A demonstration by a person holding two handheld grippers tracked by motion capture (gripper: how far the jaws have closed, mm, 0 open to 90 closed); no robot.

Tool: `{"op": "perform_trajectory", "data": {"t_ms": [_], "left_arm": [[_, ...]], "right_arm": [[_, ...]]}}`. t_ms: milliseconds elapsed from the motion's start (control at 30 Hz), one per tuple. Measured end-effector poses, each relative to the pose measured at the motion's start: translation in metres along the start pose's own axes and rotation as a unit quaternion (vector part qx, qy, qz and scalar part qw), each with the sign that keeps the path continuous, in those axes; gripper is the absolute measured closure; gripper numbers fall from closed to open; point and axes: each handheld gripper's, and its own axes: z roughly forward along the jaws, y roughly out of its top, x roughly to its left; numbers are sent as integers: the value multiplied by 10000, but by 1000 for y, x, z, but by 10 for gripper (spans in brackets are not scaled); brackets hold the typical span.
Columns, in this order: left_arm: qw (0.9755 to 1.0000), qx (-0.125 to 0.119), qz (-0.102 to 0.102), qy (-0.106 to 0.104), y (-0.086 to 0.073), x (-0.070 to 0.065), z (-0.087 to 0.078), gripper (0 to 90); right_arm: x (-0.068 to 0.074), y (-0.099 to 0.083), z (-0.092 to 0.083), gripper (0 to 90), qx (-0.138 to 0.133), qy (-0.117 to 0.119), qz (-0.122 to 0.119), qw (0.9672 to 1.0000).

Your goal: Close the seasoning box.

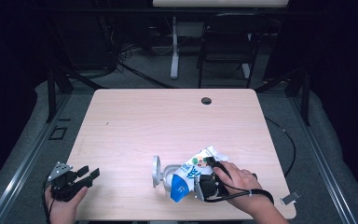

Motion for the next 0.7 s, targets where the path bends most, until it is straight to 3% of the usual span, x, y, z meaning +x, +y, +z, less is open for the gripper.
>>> {"op": "perform_trajectory", "data": {"t_ms": [233,500,700], "left_arm": [[10000,-1,-4,4,0,0,0,489],[10000,6,-9,14,0,1,0,489],[10000,10,8,13,0,0,0,489]], "right_arm": [[3,-5,3,866,-111,233,400,9989],[8,-11,6,866,-333,503,979,9934],[10,-13,6,867,-343,575,1182,9907]]}}
